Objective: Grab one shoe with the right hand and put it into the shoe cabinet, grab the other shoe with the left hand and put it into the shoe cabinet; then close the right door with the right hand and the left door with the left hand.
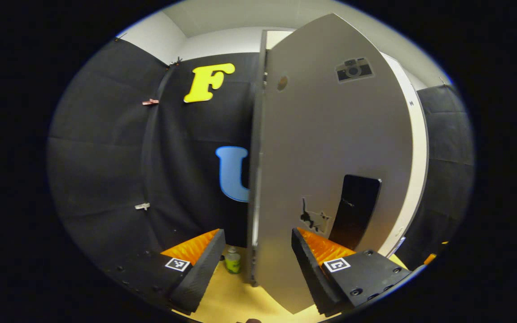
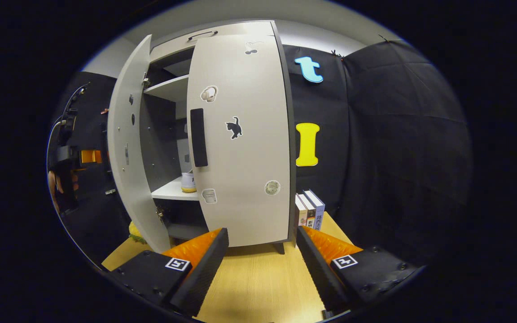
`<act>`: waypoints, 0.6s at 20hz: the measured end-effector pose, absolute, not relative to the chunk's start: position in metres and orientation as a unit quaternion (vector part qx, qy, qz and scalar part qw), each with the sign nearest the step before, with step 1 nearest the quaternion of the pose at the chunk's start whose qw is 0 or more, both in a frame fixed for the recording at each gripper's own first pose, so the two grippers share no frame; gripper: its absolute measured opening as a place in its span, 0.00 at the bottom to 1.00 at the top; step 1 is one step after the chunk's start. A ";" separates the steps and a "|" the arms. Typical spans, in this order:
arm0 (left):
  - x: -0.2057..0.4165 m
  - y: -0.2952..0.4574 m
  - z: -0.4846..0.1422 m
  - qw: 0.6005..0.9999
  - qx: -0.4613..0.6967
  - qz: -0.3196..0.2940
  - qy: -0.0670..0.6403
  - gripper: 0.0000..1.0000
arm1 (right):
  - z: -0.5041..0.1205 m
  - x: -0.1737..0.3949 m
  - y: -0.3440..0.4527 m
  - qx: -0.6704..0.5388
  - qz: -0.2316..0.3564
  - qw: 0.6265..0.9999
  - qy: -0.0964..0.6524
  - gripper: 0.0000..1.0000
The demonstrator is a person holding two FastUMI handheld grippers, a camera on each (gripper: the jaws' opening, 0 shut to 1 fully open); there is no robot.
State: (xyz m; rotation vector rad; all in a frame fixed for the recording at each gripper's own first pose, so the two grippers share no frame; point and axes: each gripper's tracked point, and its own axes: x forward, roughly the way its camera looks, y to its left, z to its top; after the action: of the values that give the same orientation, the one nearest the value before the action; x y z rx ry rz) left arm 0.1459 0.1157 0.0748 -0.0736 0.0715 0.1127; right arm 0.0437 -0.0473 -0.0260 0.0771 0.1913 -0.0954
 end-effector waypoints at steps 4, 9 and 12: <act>0.157 0.048 0.077 0.998 -0.040 0.019 0.037 0.93 | -0.025 0.042 -0.064 0.049 -0.025 0.994 0.095 0.99; 0.142 0.007 0.063 0.998 -0.023 0.019 0.048 0.94 | -0.029 0.039 -0.087 0.048 -0.002 0.995 0.092 0.99; 0.114 -0.005 0.053 0.998 -0.029 0.033 0.048 0.94 | -0.035 0.038 -0.097 0.043 0.015 0.994 0.097 0.99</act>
State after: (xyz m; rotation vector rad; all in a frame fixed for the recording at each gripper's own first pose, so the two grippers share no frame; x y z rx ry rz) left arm 0.1145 -0.0053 0.0532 -0.0574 0.0966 0.0666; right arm 0.0378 -0.0971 -0.0354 0.0854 0.1949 0.0308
